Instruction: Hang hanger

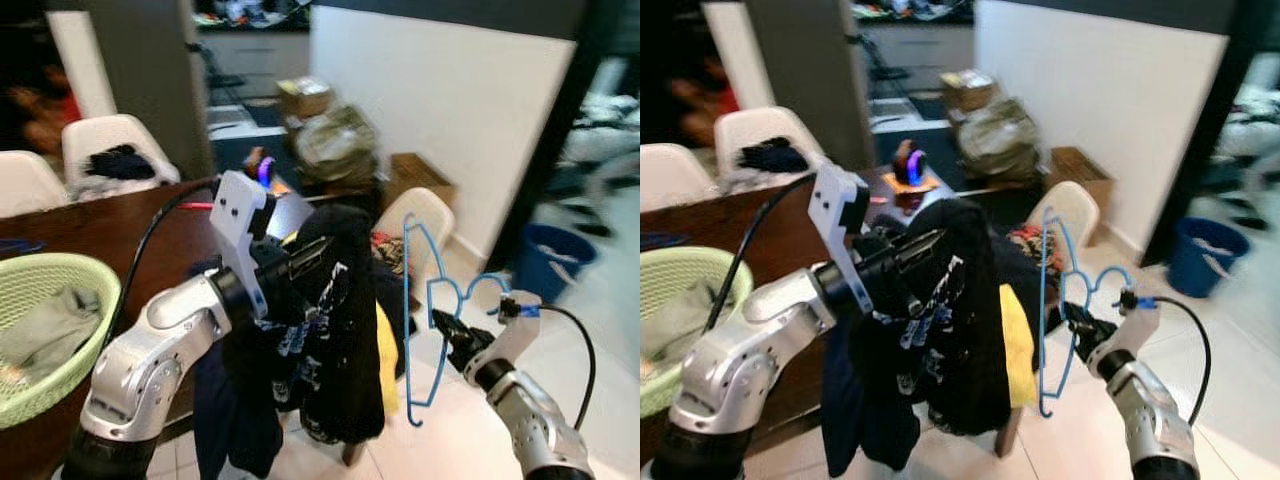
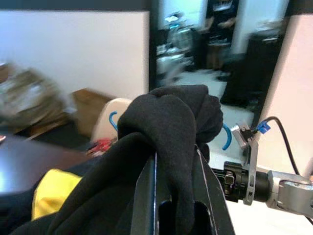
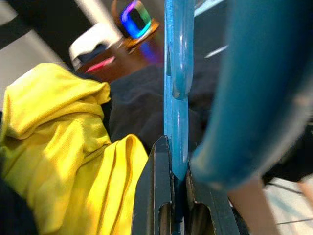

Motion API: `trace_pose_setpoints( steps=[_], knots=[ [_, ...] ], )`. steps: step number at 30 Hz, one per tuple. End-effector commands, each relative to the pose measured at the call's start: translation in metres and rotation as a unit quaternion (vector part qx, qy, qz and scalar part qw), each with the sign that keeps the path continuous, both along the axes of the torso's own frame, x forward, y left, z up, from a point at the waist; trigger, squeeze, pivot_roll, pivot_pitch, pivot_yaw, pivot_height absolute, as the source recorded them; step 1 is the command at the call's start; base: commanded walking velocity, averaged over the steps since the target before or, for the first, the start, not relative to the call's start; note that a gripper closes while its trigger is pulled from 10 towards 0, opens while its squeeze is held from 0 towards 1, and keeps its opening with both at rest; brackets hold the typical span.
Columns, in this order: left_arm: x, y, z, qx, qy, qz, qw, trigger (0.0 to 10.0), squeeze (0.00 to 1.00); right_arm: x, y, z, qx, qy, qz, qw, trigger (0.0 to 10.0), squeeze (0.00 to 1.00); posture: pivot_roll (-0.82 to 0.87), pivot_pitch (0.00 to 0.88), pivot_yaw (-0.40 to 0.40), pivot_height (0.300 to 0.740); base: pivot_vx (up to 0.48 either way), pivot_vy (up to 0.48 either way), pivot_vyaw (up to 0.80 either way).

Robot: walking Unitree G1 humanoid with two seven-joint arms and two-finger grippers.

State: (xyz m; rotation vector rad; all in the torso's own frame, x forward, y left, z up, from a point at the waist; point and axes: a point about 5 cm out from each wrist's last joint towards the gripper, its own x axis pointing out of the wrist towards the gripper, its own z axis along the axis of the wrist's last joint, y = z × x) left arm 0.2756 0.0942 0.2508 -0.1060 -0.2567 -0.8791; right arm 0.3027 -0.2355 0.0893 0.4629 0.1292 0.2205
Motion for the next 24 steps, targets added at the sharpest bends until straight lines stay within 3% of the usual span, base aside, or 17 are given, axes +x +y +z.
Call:
trace_pose_setpoints(
  steps=[1,5,12,24],
  knots=[
    [-0.003,-0.007,0.003,-0.006,-0.01,-0.009,1.0,10.0,0.0,0.001,-0.001,0.003,0.005,-0.006,0.002,1.0,10.0,0.0,0.01,0.0,-0.049,0.74,0.0,-0.45,0.78],
    [-0.004,-0.012,0.003,-0.009,-0.012,-0.012,1.0,10.0,0.0,0.001,-0.004,0.004,0.005,-0.006,-0.001,1.0,10.0,0.0,0.01,0.0,-0.049,0.74,0.0,-0.446,0.78],
    [-0.005,-0.018,0.003,-0.016,-0.01,-0.017,1.0,10.0,0.0,0.003,-0.004,0.004,0.009,-0.004,-0.014,1.0,10.0,0.0,0.01,0.0,-0.051,0.74,0.0,-0.457,0.0],
    [-0.002,-0.011,-0.001,-0.001,-0.001,0.016,1.0,10.0,0.0,0.003,-0.005,0.003,0.007,0.001,-0.016,1.0,10.0,0.0,0.01,0.0,-0.052,0.74,-0.06,0.0,0.0]
  ],
)
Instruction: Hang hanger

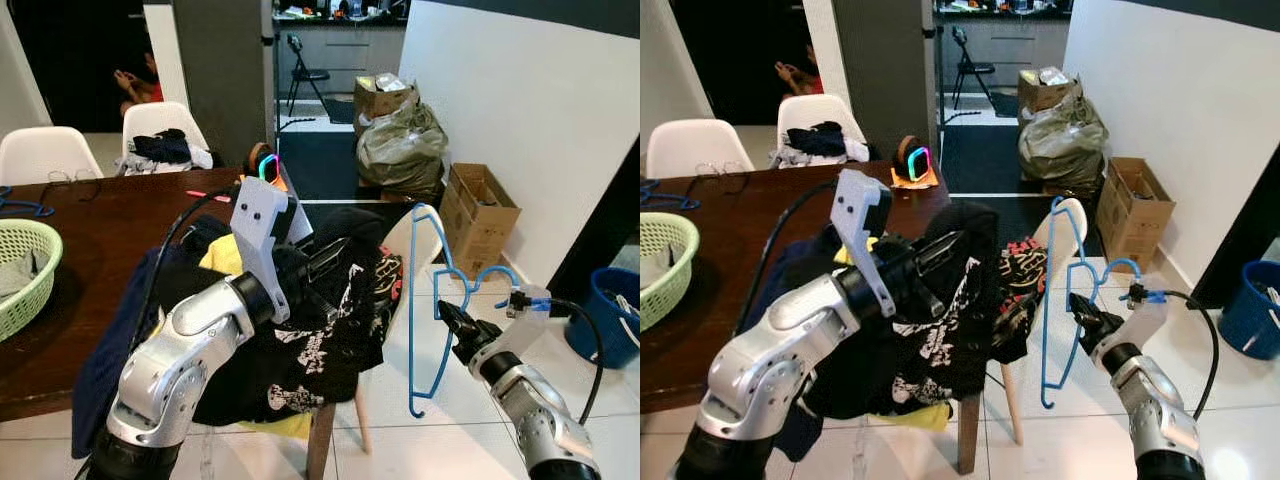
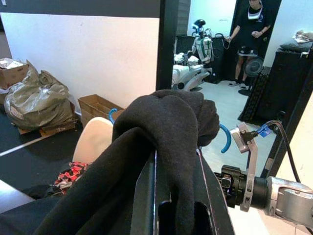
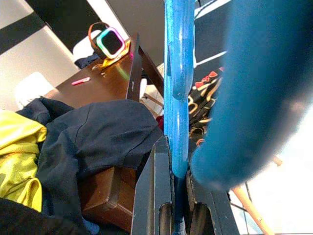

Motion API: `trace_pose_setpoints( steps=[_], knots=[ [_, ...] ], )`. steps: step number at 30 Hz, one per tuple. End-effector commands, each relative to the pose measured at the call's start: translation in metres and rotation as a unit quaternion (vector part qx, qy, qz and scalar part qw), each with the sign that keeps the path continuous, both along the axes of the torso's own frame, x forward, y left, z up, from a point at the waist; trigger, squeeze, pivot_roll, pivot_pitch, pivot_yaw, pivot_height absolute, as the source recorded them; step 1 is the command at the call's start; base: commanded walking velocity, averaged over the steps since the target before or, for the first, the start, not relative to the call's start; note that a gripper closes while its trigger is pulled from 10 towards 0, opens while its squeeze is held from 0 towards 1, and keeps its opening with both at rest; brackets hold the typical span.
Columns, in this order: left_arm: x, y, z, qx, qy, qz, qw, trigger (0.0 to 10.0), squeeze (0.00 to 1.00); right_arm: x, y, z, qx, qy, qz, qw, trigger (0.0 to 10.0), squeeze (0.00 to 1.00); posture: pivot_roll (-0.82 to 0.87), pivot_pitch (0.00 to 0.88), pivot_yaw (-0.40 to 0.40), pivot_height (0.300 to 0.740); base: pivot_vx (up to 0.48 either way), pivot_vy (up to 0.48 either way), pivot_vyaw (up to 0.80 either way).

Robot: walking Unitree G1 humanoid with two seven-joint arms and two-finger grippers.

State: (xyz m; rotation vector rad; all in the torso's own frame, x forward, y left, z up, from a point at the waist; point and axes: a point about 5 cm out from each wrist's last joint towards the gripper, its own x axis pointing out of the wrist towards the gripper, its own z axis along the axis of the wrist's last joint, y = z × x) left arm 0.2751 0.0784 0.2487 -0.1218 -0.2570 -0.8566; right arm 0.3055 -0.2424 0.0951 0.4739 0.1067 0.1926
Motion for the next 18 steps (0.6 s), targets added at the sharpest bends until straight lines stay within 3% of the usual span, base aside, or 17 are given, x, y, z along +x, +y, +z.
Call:
trace_pose_setpoints(
  steps=[1,5,10,18],
  knots=[
    [-0.002,0.005,0.002,0.011,-0.008,0.005,1.0,10.0,0.0,0.0,0.002,-0.003,0.001,0.009,0.0,1.0,10.0,0.0,0.01,0.0,-0.052,0.74,-0.398,0.0,0.0],
    [-0.004,0.005,0.006,0.012,-0.014,-0.003,1.0,10.0,0.0,0.0,0.002,-0.003,0.001,0.01,0.0,1.0,10.0,0.0,0.01,0.0,-0.054,0.74,-0.405,0.0,0.0],
    [-0.017,-0.011,0.02,-0.01,-0.031,-0.064,0.997,10.0,0.0,0.002,0.003,-0.003,0.0,0.011,0.0,1.0,10.0,0.0,0.01,0.0,-0.057,0.74,-0.458,0.0,0.0],
    [-0.024,-0.021,0.015,-0.003,-0.024,-0.095,0.995,10.0,0.0,0.002,0.003,-0.004,-0.004,0.012,-0.001,1.0,10.0,0.0,0.01,0.0,-0.054,0.74,-0.455,0.0,0.0]
  ],
)
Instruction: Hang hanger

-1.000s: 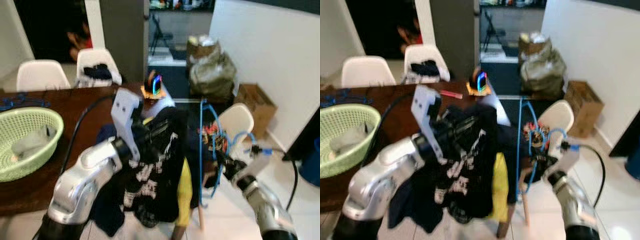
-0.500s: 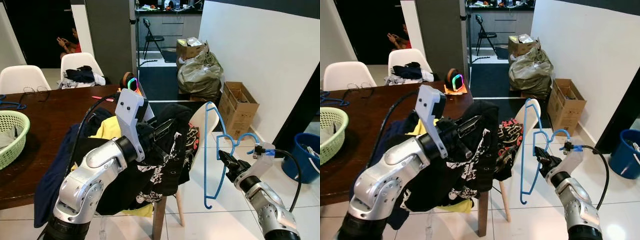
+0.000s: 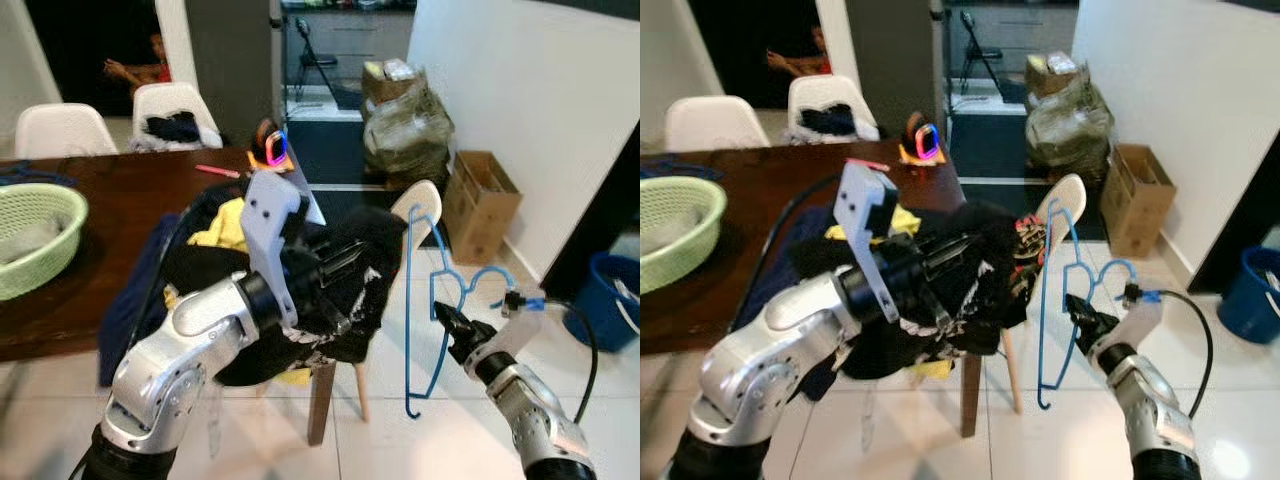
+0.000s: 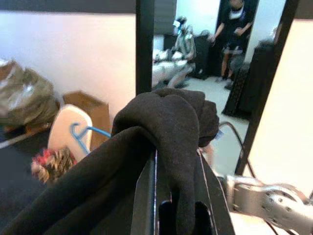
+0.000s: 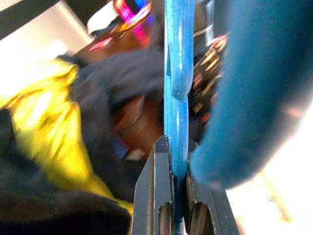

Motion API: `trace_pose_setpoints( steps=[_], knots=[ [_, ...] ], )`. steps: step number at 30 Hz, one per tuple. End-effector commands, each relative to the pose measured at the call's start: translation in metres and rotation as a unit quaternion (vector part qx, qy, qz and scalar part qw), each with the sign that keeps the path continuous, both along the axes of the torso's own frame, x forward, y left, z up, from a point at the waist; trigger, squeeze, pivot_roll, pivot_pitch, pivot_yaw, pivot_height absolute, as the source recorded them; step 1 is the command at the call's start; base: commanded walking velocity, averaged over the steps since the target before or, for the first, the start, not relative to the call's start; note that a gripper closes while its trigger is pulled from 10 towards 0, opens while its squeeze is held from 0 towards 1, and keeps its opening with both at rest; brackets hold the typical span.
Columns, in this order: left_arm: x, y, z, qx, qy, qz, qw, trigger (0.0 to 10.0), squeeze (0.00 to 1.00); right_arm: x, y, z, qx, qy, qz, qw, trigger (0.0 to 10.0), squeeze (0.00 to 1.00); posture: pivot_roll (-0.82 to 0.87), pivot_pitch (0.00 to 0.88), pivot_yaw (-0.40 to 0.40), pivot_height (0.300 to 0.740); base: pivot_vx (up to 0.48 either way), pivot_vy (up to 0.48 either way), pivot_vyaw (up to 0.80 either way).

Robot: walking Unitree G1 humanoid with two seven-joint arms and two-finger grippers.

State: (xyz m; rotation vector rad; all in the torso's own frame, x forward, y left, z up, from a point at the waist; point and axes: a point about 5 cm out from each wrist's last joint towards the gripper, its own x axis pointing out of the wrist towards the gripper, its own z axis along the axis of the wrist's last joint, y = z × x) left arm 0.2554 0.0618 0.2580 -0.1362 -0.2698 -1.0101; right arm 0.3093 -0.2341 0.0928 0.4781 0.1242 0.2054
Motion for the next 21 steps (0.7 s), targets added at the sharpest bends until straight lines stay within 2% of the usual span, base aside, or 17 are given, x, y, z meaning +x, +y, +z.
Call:
trace_pose_setpoints(
  steps=[1,2,5,7,8,9,14,16,19,21],
  knots=[
    [-0.002,-0.003,-0.001,0.003,-0.005,-0.013,1.0,10.0,0.0,-0.003,-0.007,-0.003,-0.009,0.009,-0.011,1.0,10.0,0.0,0.01,0.0,-0.054,0.74,-0.458,0.0,0.0],
    [-0.002,-0.003,-0.001,0.003,-0.005,-0.013,1.0,10.0,0.0,-0.003,-0.007,-0.003,-0.009,0.009,-0.011,1.0,10.0,0.0,0.01,0.0,-0.054,0.74,-0.458,0.0,0.0],
    [0.007,0.01,-0.018,0.026,0.015,0.018,0.999,10.0,0.0,-0.004,-0.01,-0.007,-0.017,0.019,-0.019,0.999,10.0,0.0,0.0,0.0,-0.052,0.74,-0.45,0.0,0.0],
    [0.007,0.01,-0.018,0.026,0.015,0.018,0.999,10.0,0.0,-0.004,-0.01,-0.007,-0.017,0.019,-0.019,0.999,10.0,0.0,0.0,0.0,-0.052,0.74,-0.45,0.0,0.0],
    [0.01,0.016,-0.023,0.032,0.024,0.032,0.999,10.0,0.0,-0.005,-0.011,-0.008,-0.019,0.021,-0.02,0.999,10.0,0.0,0.0,0.0,-0.051,0.74,-0.442,0.0,0.0],
    [0.017,0.032,-0.039,0.048,0.046,0.063,0.996,10.0,0.0,-0.006,-0.011,-0.01,-0.022,0.025,-0.023,0.999,10.0,0.0,0.01,0.0,-0.052,0.74,-0.315,0.0,0.0],
    [0.022,0.044,-0.053,0.061,0.066,0.091,0.992,10.0,0.0,-0.006,-0.012,-0.013,-0.026,0.031,-0.025,0.999,10.0,0.0,0.01,0.0,-0.052,0.74,-0.189,0.0,0.0],
    [0.033,0.068,-0.091,0.095,0.118,0.164,0.975,10.0,0.0,-0.009,-0.013,-0.021,-0.04,0.051,-0.032,0.997,10.0,0.0,0.01,0.0,-0.053,0.74,0.0,0.0,0.0],
    [0.033,0.068,-0.091,0.095,0.118,0.164,0.975,10.0,0.0,-0.009,-0.013,-0.021,-0.04,0.051,-0.032,0.997,10.0,0.0,0.01,0.0,-0.053,0.74,0.0,0.0,0.0],
    [0.035,0.092,-0.143,0.149,0.178,0.235,0.944,10.0,0.0,-0.015,-0.016,-0.035,-0.074,0.091,-0.041,0.992,10.0,0.0,0.0,0.0,-0.051,0.74,0.0,0.0,-0.63]
  ],
)
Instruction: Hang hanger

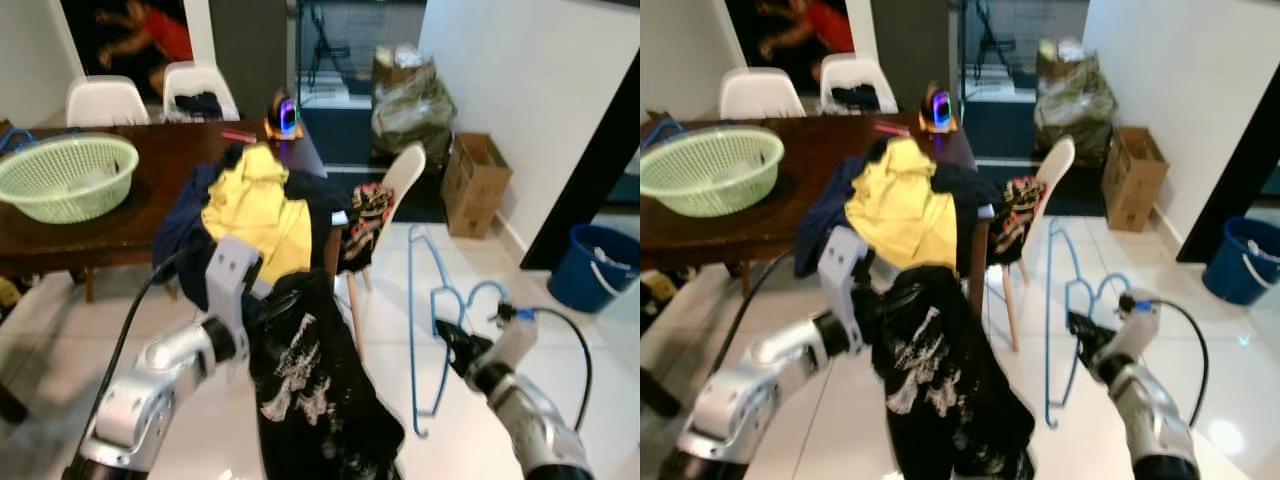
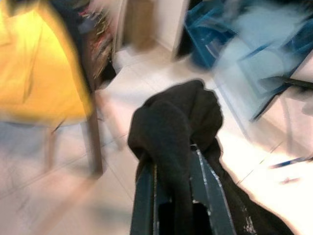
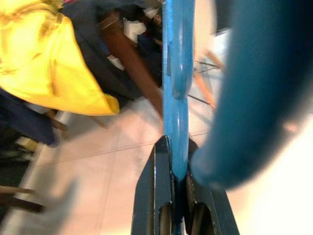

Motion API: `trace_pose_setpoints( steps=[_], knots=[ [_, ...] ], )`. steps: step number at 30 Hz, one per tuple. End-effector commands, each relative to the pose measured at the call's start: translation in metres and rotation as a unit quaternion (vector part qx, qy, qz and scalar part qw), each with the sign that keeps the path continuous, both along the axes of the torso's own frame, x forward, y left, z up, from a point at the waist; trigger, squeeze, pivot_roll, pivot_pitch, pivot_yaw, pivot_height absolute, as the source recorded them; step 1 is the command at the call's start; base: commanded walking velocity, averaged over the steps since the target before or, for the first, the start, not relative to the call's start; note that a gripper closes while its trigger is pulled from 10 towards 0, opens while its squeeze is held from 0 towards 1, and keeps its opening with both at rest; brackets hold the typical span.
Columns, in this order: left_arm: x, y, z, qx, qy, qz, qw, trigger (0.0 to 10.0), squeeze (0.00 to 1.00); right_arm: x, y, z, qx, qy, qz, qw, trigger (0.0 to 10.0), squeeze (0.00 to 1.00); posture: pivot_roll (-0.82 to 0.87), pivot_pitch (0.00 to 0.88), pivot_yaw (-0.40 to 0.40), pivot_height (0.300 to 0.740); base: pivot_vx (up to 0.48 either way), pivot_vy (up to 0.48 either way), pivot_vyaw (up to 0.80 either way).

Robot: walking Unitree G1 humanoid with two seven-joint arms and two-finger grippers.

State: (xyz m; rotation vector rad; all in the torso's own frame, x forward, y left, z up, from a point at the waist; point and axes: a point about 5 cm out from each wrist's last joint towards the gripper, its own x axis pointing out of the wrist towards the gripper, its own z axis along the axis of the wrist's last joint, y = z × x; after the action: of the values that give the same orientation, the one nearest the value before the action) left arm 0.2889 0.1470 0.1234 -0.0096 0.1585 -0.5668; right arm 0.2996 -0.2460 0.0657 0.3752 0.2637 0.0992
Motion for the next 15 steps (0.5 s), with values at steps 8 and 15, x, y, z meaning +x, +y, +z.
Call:
trace_pose_setpoints(
  steps=[8,15],
  knots=[
    [-0.009,0.018,-0.049,0.061,0.053,0.04,0.996,10.0,0.0,-0.012,-0.011,-0.021,-0.041,0.055,-0.026,0.997,10.0,0.0,0.0,0.0,-0.05,0.74,0.0,0.0,-0.8],
    [-0.039,0.03,-0.103,0.005,0.147,0.079,0.986,10.0,0.0,-0.036,-0.025,-0.047,-0.077,0.112,-0.053,0.989,10.0,0.0,0.0,0.0,-0.048,0.74,0.0,0.0,-0.8]
  ],
)
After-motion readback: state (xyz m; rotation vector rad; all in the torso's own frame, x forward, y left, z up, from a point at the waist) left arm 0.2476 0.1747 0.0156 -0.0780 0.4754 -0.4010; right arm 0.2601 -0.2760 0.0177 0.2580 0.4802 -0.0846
